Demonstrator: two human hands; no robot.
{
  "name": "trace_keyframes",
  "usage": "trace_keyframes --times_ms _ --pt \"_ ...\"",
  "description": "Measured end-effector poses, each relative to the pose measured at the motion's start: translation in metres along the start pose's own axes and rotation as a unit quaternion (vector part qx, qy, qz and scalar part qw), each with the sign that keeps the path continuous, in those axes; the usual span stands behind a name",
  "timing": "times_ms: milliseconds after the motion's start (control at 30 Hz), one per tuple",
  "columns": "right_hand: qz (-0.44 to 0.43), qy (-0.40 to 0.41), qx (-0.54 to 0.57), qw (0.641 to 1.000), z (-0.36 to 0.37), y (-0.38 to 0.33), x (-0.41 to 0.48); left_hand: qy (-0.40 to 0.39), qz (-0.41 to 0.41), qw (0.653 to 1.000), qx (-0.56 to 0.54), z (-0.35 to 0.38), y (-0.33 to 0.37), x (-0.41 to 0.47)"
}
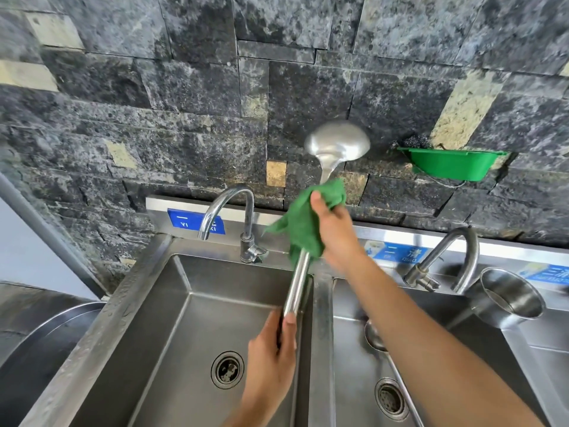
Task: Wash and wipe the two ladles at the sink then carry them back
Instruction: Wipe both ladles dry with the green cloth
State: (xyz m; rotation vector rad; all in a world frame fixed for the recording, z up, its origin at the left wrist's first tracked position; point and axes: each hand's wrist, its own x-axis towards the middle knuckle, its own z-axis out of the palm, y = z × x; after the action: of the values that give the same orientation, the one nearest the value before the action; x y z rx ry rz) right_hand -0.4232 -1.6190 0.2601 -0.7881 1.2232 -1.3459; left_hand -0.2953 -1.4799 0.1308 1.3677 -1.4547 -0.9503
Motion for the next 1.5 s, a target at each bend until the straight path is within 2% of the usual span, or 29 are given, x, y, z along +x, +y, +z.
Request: trace_keyframes --times_ms 67,133,267,300,367,467,500,567,600,667,733,800,933,1033,1200,1300,1333,1400,1500 --pt "-0.027 0.027 -0.019 0.999 0.004 -0.025 0.016 -0.01 -0.018 1.0 -0.001 0.002 -0.002 -0.008" --pt "-0.019 0.026 -0.061 0.998 0.012 -0.016 0.014 -0.001 -0.036 0.999 -0.01 0.005 0.0 0.0" --pt "0.018 -0.049 -0.135 0.99 0.014 0.068 -0.028 0.059 -0.088 0.991 -0.083 0.015 0.012 0.036" --pt "0.011 -0.067 -0.16 0.985 0.011 0.078 -0.037 0.05 -0.103 0.988 -0.102 0.017 0.013 0.041" --pt "-0.01 -0.076 -0.206 0.975 0.002 0.075 -0.039 -0.02 -0.107 0.986 -0.123 0.01 0.019 0.042" --pt "-0.02 -0.098 -0.234 0.967 -0.026 0.046 -0.03 -0.174 -0.052 0.983 -0.019 -0.028 0.032 0.048" --pt "-0.018 -0.108 -0.251 0.962 -0.036 0.036 -0.029 -0.163 -0.046 0.985 -0.015 -0.042 0.039 0.055" --pt "-0.012 -0.144 -0.3 0.943 -0.052 0.022 -0.033 -0.039 -0.043 0.995 -0.079 -0.06 0.057 0.075" --pt "-0.007 -0.167 -0.311 0.935 -0.056 0.018 -0.038 0.028 -0.046 0.992 -0.116 -0.062 0.065 0.091" --pt "0.02 -0.218 -0.31 0.925 -0.057 0.014 -0.05 0.079 -0.092 0.976 -0.179 -0.056 0.087 0.123" --pt "0.043 -0.268 -0.32 0.908 -0.054 0.018 -0.061 0.086 -0.183 0.927 -0.315 -0.047 0.097 0.149" --pt "0.067 -0.296 -0.318 0.898 -0.053 0.022 -0.071 0.131 -0.203 0.862 -0.446 -0.044 0.096 0.155" --pt "0.078 -0.331 -0.371 0.864 -0.078 0.029 -0.089 0.247 -0.187 0.86 -0.405 -0.06 0.078 0.159" --pt "0.094 -0.328 -0.372 0.864 -0.115 0.032 -0.101 0.301 -0.191 0.849 -0.39 -0.078 0.072 0.168" --pt "0.119 -0.35 -0.375 0.85 -0.151 0.028 -0.111 0.309 -0.196 0.832 -0.417 -0.064 0.071 0.148" --pt "0.077 -0.384 -0.433 0.812 -0.14 0.026 -0.109 0.335 -0.177 0.826 -0.418 -0.048 0.084 0.132" --pt "0.064 -0.389 -0.435 0.809 -0.13 0.029 -0.107 0.335 -0.174 0.824 -0.421 -0.041 0.089 0.127" --pt "0.031 -0.37 -0.426 0.825 -0.102 0.035 -0.099 0.314 -0.175 0.825 -0.435 -0.024 0.094 0.117" --pt "-0.047 -0.359 -0.416 0.834 -0.064 0.03 -0.087 0.267 -0.172 0.845 -0.431 0.003 0.096 0.102"
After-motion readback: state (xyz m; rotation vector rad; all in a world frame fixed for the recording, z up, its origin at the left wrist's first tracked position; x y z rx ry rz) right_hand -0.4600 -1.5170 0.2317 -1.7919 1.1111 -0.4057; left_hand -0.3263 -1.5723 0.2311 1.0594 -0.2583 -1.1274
